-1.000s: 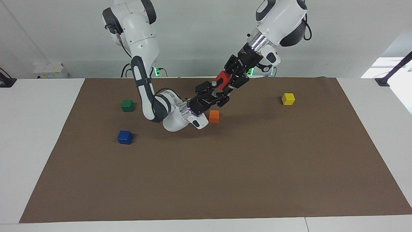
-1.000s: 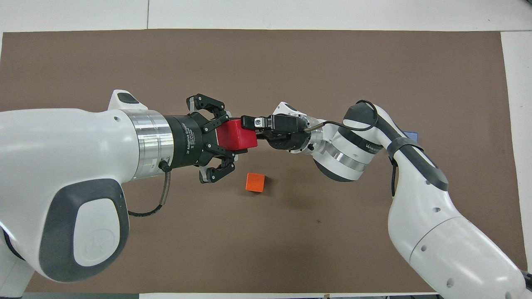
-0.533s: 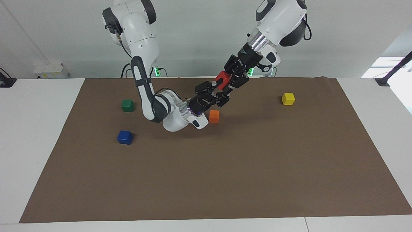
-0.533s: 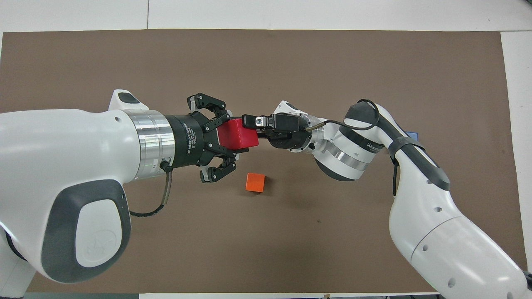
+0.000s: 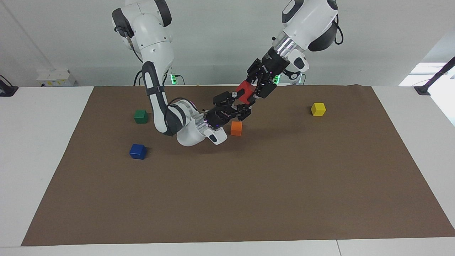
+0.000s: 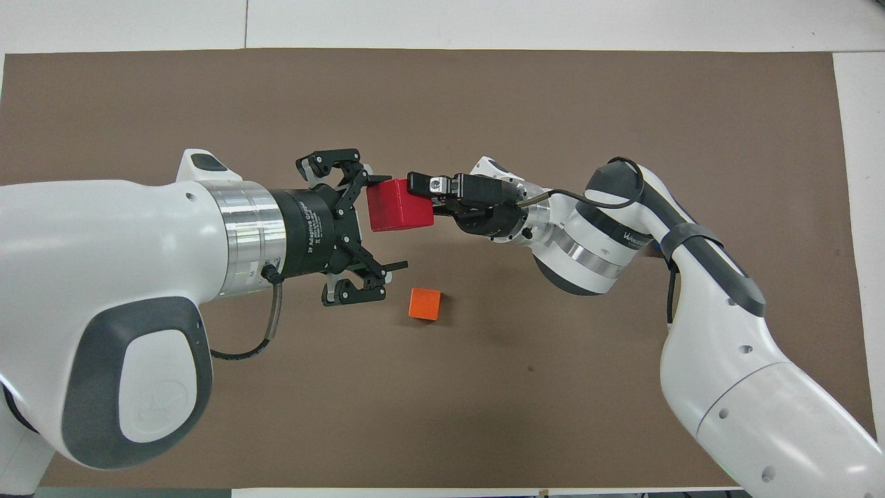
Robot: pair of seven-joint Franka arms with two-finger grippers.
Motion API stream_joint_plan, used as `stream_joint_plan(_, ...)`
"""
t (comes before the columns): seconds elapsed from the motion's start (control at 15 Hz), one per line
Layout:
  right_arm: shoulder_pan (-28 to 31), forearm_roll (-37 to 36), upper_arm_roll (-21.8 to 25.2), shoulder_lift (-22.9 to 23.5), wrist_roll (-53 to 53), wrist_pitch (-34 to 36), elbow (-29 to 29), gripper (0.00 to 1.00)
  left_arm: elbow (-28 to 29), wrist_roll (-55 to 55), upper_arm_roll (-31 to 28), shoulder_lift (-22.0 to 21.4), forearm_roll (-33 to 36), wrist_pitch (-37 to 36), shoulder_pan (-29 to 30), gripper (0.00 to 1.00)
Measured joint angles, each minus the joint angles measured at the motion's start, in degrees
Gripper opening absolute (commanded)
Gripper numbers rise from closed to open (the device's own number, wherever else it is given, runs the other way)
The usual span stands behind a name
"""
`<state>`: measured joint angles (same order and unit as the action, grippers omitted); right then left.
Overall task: Transfer red block to right arm and stack on blue block
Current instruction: 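Open the left gripper and pull it back while the right gripper withdraws, then carry the red cube with the right gripper over the blue cube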
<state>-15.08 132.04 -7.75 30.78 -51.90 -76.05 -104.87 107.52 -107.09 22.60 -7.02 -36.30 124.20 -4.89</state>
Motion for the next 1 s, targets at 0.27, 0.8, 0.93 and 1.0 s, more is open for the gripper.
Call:
stream_joint_plan(0.27, 3.27, -7.02, 0.07, -1.9, 0.17, -4.73, 0.02, 0.0, -2.17, 2.57, -6.38, -0.51, 2.82, -6.45, 0.17, 1.0)
stream_joint_plan(0.8, 11.42, -29.65, 0.21, -5.07, 0.82, -12.16, -0.31, 0.0, -1.5, 23.79, -19.5, -0.65, 6.64, -11.68, 1.84, 1.0)
stream_joint_plan(0.93, 14.16, -36.5, 0.27, -6.29, 1.18, -12.17, -0.82, 0.0, -0.87, 28.35, -20.24, -0.23, 10.86, -12.48, 2.29, 1.0)
stream_joint_plan(1.0, 15.27, -39.54, 0.28, -6.99, 1.27, -12.3, -1.16, 0.0, -0.55, 31.44, -20.66, 0.19, 11.71, -12.93, 2.58, 1.0)
